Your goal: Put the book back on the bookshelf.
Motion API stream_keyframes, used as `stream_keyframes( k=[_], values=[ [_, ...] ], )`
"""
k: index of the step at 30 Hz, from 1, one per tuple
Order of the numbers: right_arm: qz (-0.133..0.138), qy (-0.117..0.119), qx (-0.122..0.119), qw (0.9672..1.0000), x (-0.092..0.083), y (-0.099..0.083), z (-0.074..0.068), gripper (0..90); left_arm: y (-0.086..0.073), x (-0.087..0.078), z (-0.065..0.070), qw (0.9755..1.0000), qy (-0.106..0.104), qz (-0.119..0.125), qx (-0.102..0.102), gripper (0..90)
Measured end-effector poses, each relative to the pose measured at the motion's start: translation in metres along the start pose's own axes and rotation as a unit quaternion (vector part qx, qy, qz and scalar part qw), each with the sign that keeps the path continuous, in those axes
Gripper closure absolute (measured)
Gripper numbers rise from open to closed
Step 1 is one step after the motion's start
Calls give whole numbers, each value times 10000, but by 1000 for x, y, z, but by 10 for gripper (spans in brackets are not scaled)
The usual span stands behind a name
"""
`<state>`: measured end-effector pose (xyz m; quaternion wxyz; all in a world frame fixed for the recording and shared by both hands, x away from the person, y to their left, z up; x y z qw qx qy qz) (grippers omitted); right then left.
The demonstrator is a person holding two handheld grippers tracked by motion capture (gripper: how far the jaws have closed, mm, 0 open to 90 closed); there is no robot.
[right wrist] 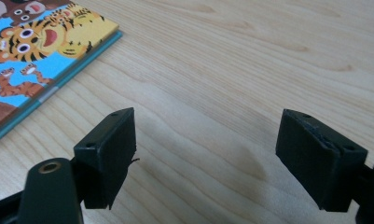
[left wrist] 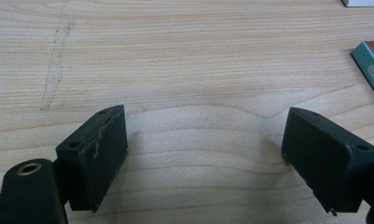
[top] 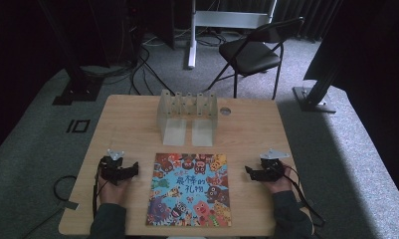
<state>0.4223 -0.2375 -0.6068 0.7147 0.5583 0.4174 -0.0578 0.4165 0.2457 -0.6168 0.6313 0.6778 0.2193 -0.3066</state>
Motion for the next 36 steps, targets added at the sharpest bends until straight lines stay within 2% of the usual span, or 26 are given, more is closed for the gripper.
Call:
stream_keyframes(
  k=[20,36],
  values=[
    [217,14,-251,9994,-8,21,-10,214,0,0,0,10000,1,0,-1,146],
    [247,10,-479,9985,-7,33,-19,243,0,0,0,10000,1,-2,1,146]
  ],
)
Point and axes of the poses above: each handheld gripper's, and its own axes: x roughly forward along the jaws, y roughly out of its top, z roughly to its right, the point moved 10 cm from there along x, roughly forward along the jaws
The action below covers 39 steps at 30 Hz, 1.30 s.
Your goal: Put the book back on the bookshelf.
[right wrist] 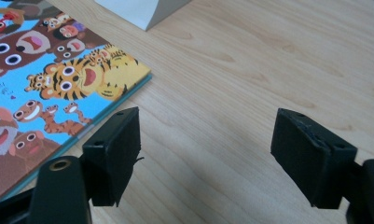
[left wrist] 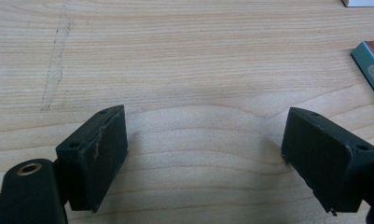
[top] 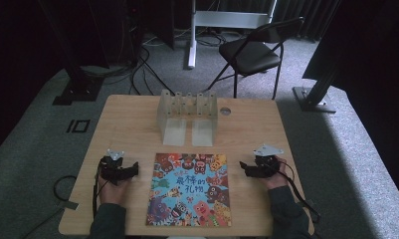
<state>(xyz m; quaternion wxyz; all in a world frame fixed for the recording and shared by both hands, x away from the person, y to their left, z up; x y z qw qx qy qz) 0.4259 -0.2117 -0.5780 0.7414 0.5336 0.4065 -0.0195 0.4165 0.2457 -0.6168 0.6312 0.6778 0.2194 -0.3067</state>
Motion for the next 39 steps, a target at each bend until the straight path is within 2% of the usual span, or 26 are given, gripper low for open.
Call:
stream_keyframes(
  k=[13,39],
  values=[
    [107,123,-20,9999,0,11,-6,244,0,0,0,10000,-2,-2,3,146],
    [104,304,-240,9992,7,26,-21,243,0,0,0,10000,-13,-6,14,145]
  ],
)
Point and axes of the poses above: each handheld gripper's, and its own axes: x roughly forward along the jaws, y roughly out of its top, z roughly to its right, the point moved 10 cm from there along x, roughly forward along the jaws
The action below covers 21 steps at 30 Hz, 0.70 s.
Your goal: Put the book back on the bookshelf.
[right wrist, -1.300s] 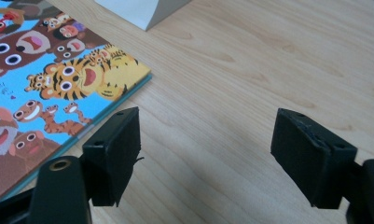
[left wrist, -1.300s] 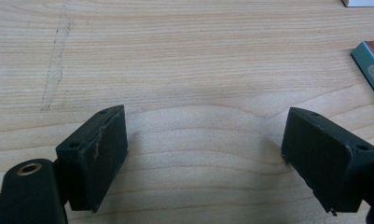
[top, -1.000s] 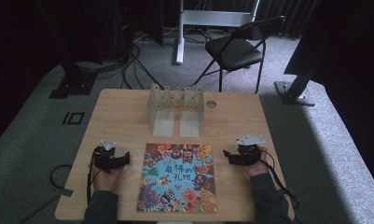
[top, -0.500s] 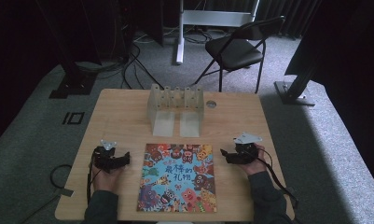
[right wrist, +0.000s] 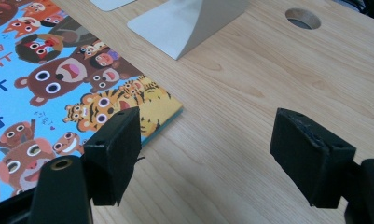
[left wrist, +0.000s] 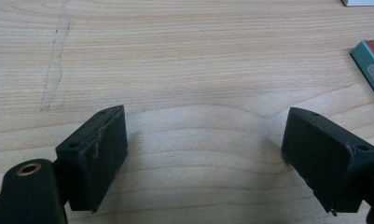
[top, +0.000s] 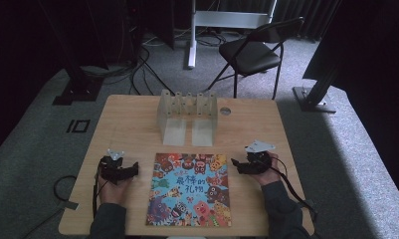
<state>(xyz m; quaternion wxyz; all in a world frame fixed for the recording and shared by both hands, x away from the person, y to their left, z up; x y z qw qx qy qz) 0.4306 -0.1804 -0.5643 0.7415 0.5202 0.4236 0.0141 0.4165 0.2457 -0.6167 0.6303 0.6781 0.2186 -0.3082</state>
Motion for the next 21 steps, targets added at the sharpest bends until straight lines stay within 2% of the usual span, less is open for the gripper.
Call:
stream_keyframes(
  k=[21],
  values=[
    [1,126,-122,9998,7,7,-8,242,-1,-2,1,10000,-31,-77,39,158]
  ],
)
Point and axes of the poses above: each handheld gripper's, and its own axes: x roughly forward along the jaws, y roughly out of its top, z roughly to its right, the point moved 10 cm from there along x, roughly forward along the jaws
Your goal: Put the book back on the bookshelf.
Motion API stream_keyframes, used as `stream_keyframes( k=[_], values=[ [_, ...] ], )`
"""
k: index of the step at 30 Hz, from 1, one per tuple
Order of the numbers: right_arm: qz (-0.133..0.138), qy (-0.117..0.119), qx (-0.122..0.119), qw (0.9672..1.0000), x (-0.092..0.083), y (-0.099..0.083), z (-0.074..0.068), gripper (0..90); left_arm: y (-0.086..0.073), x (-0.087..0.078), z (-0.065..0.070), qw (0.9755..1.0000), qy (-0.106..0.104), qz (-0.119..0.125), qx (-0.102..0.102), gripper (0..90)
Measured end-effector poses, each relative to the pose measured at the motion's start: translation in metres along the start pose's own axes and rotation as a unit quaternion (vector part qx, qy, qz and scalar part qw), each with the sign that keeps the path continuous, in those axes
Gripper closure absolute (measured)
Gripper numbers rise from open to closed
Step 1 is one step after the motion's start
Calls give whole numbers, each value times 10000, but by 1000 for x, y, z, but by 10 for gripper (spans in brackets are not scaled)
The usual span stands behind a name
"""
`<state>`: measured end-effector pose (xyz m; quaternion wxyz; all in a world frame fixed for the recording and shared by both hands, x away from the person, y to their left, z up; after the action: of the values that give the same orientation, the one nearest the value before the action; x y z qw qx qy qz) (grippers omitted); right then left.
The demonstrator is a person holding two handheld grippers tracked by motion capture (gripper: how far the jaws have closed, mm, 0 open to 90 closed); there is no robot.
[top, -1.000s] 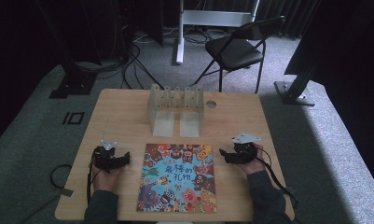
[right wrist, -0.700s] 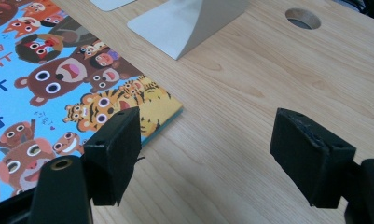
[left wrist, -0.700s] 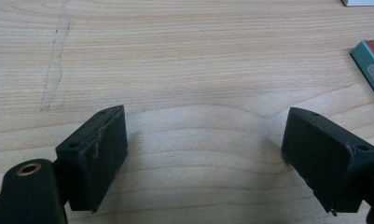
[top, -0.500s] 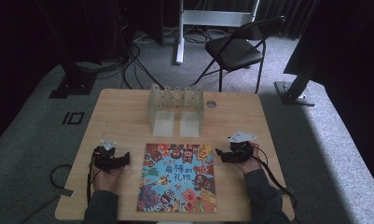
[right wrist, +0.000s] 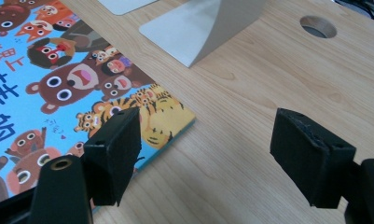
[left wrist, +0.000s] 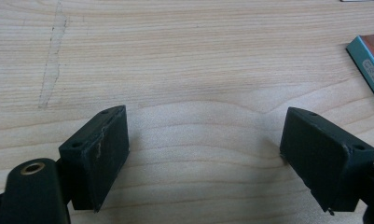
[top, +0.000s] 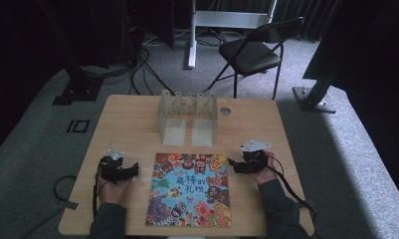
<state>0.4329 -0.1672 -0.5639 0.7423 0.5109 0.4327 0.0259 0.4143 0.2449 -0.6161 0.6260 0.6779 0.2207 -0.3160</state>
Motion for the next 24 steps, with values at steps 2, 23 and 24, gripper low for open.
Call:
stream_keyframes(
  k=[2,23,24],
  values=[
    [12,32,-37,10000,1,2,-2,241,0,0,0,10000,-5,-12,5,161],
    [-29,191,-248,9995,17,17,-18,227,0,-4,1,10000,-37,21,35,318],
    [-54,218,-262,9994,20,17,-20,226,0,-5,1,10000,-57,18,60,326]
  ],
)
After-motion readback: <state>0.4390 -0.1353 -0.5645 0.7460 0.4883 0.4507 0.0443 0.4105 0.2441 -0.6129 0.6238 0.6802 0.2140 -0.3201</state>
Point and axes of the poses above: each handheld gripper's, and its own axes: x roughly forward along the jaws, y roughly out of its top, z roughly to its right, the point moved 10 cm from there along x, roughly forward along the jaws
